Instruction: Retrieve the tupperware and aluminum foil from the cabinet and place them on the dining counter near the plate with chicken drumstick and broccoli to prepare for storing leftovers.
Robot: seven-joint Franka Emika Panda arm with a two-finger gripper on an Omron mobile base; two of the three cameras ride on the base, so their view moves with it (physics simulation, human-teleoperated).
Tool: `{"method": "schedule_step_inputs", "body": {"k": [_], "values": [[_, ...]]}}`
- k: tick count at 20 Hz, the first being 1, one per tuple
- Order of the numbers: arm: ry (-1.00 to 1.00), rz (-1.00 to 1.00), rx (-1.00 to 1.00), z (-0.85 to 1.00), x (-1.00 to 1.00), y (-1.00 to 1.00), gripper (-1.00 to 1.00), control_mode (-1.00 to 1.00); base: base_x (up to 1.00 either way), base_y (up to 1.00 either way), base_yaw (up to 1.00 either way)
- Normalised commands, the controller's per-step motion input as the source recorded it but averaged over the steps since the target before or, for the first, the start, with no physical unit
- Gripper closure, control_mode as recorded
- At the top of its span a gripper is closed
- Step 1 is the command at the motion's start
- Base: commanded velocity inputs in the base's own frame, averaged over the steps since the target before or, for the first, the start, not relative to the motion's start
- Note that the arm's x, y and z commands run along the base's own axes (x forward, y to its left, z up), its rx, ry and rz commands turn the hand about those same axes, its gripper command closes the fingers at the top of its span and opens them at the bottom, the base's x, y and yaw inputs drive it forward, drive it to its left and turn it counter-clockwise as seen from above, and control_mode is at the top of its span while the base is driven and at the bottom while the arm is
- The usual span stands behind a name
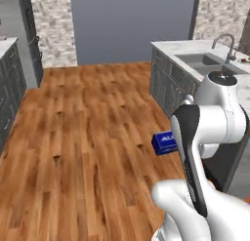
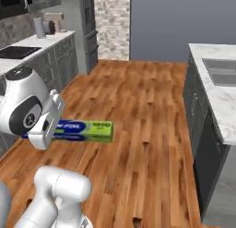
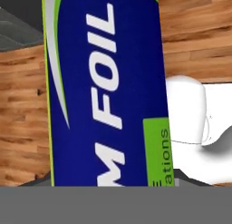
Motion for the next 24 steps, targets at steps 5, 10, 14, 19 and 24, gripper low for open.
{"method": "schedule_step_inputs", "body": {"k": [5, 10, 14, 19, 24], "values": [[0.0, 0.0, 0.0, 0.0, 0.0, 0.0, 1.0, 1.0, -0.01, -0.38, -0.69], [0.0, 0.0, 0.0, 0.0, 0.0, 0.0, 1.0, 1.0, 0.33, -0.81, -0.58], [0.0, 0.0, 0.0, 0.0, 0.0, 0.0, 1.0, 1.0, 0.49, -0.95, -0.54], [0.0, 0.0, 0.0, 0.0, 0.0, 0.0, 1.0, 1.0, 0.65, -0.99, -0.49], [0.0, 0.0, 0.0, 0.0, 0.0, 0.0, 1.0, 1.0, 0.89, -0.94, -0.44]]}}
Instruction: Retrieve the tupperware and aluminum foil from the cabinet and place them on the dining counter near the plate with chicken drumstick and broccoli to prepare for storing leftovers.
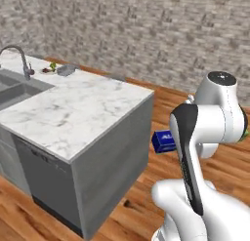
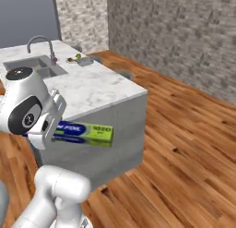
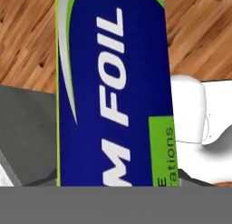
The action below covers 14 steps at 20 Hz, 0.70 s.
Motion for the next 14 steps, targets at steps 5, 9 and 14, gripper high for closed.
{"method": "schedule_step_inputs", "body": {"k": [5, 9, 14], "values": [[0.0, 0.0, 0.0, 0.0, 0.0, 0.0, 1.0, 1.0, 1.0, -0.84, -0.37], [0.0, 0.0, 0.0, 0.0, 0.0, 0.0, 1.0, 1.0, 1.0, -0.71, -0.26], [0.0, 0.0, 0.0, 0.0, 0.0, 0.0, 1.0, 1.0, 1.0, -0.77, -0.12]]}}
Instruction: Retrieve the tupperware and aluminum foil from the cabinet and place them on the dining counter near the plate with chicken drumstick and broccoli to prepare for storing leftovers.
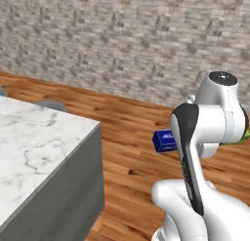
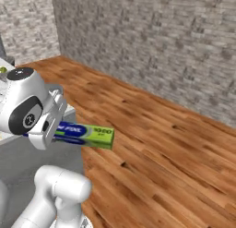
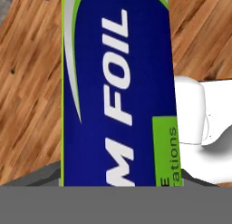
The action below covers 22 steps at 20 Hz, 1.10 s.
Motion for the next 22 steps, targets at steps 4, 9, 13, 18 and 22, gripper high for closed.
{"method": "schedule_step_inputs", "body": {"k": [4, 9, 13, 18, 22], "values": [[0.0, 0.0, 0.0, 0.0, 0.0, 0.0, 1.0, 1.0, 1.0, -0.84, -0.02], [0.0, 0.0, 0.0, 0.0, 0.0, 0.0, 1.0, 1.0, 1.0, -0.95, 0.07], [0.0, 0.0, 0.0, 0.0, 0.0, 0.0, 1.0, 1.0, 1.0, -0.89, 0.27], [0.0, 0.0, 0.0, 0.0, 0.0, 0.0, 1.0, 1.0, 1.0, -0.76, 0.39], [0.0, 0.0, 0.0, 0.0, 0.0, 0.0, 1.0, 1.0, 1.0, -0.57, 0.5]]}}
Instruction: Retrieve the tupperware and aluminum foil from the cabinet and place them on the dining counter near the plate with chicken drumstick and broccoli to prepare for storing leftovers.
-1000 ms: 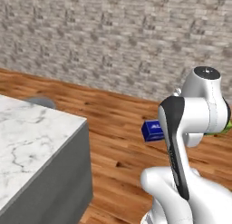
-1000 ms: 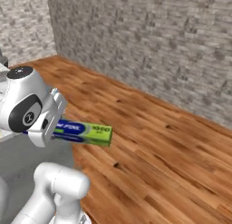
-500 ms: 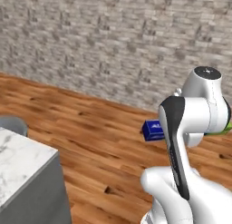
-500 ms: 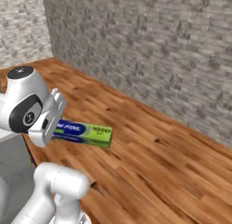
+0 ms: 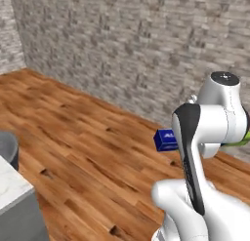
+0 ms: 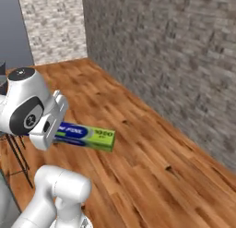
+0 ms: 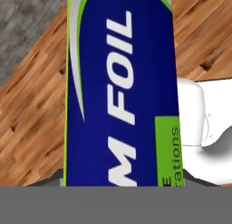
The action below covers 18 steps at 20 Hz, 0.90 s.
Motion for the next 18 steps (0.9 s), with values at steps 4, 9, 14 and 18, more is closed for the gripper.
{"method": "schedule_step_inputs", "body": {"k": [4, 9, 14, 18], "values": [[0.0, 0.0, 0.0, 0.0, 0.0, 0.0, 1.0, 1.0, 1.0, -0.44, 0.56], [0.0, 0.0, 0.0, 0.0, 0.0, 0.0, 1.0, 1.0, 1.0, -0.38, 0.56], [0.0, 0.0, 0.0, 0.0, 0.0, 0.0, 1.0, 1.0, 1.0, -0.3, 0.55], [0.0, 0.0, 0.0, 0.0, 0.0, 0.0, 1.0, 1.0, 1.0, -0.24, 0.55]]}}
